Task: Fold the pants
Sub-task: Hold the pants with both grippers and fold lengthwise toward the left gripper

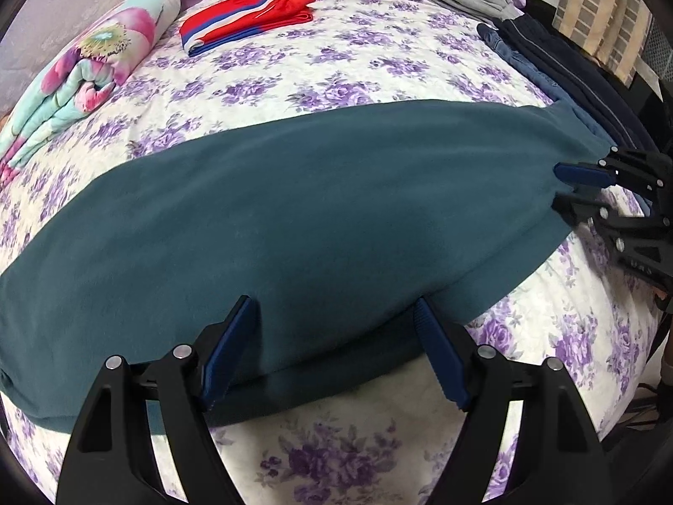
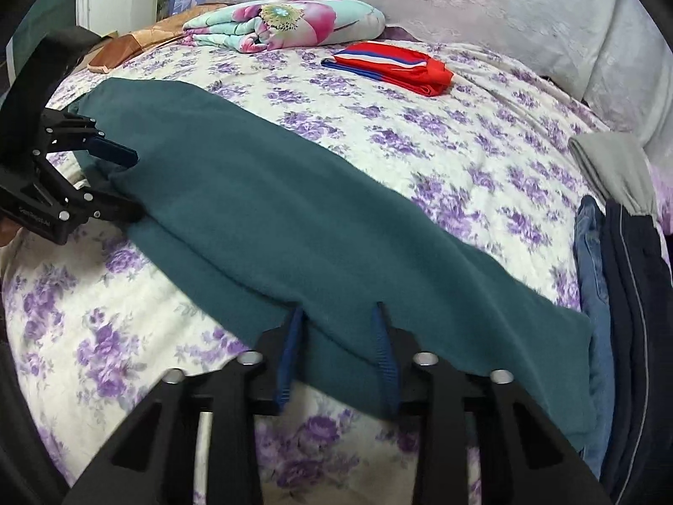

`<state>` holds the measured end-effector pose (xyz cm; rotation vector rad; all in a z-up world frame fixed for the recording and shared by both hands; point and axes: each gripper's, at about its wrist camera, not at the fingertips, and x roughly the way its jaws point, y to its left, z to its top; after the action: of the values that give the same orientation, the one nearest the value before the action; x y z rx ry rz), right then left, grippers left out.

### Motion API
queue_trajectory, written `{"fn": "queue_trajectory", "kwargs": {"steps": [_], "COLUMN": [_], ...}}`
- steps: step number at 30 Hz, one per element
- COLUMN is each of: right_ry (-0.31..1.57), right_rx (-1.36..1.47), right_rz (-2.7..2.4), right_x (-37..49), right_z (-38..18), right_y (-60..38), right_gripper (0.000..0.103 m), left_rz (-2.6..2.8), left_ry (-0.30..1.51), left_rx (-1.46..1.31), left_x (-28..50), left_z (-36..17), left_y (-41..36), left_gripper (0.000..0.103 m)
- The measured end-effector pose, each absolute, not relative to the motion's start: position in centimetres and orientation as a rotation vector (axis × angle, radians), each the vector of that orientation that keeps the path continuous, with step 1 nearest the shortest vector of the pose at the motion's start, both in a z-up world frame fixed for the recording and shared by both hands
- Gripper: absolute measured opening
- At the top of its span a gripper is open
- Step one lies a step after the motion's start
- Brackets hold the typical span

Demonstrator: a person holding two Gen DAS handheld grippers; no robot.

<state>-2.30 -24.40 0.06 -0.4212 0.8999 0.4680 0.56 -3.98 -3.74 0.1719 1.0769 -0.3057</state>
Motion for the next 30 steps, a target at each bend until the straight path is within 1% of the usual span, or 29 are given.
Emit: {"fn": "queue_trajectory", "kwargs": {"steps": [1,3,8,10,12,14,15,19,22,24,27,30], "right_ry": [0.900,0.874,0.847,0.866,0.906,0.955,0.974,0.915,0.876,0.877,0.865,0.857], "right_rx": [-0.409,-0.373,-0.267,-0.281,-0.316,-0.312,-0.298,-0.157,-0.123,-0.138,-0.244,-0.353], "right_rz": [0.468,0.478,0.571,0.593,0.555,0.534,0.545,0.571,0.575,0.622,0.697,0.735], "right_x": [-2.2,-2.2,-4.1,-5.0,-4.8,-4.3,-4.2,-4.2,-4.5,-4.4,-4.8,-4.7], "right_z": [0.2,0.8,3.4,3.1,1.4,0.1,-0.2,2.0,3.1,3.1,2.6,2.0], "right_y": [-24.5,-24.8,-26.5,-26.6,-26.3,-26.3,-26.3,-28.5,-28.6,-27.3,-23.6,-20.4], "right_gripper": [0.004,0.002,0.002,0.002,0.002,0.006,0.013,0.018,0.021,0.022,0.031,0.031], "left_rz": [-0.308,-0.313,-0.349,-0.373,-0.389,-0.408,-0.399,-0.387,-0.363,-0.356,-0.338,-0.319], "left_ry": [1.079,1.081,1.072,1.061,1.063,1.081,1.096,1.094,1.080,1.085,1.082,1.087], "left_rx": [0.164,0.147,0.113,0.100,0.086,0.066,0.059,0.032,0.058,0.063,0.091,0.120], "left_x": [0.7,0.7,0.2,-0.1,-0.1,0.1,0.3,0.2,-0.1,-0.2,-0.7,-1.2], "left_z": [-3.7,-3.6,-2.8,-2.3,-2.2,-2.5,-2.7,-2.4,-2.2,-2.2,-2.2,-2.5], "left_y": [-3.9,-3.7,-3.0,-2.7,-2.6,-2.5,-2.3,-1.6,-1.2,-0.8,-0.2,0.6], "left_gripper": [0.075,0.075,0.075,0.075,0.075,0.075,0.075,0.075,0.075,0.075,0.075,0.075]}}
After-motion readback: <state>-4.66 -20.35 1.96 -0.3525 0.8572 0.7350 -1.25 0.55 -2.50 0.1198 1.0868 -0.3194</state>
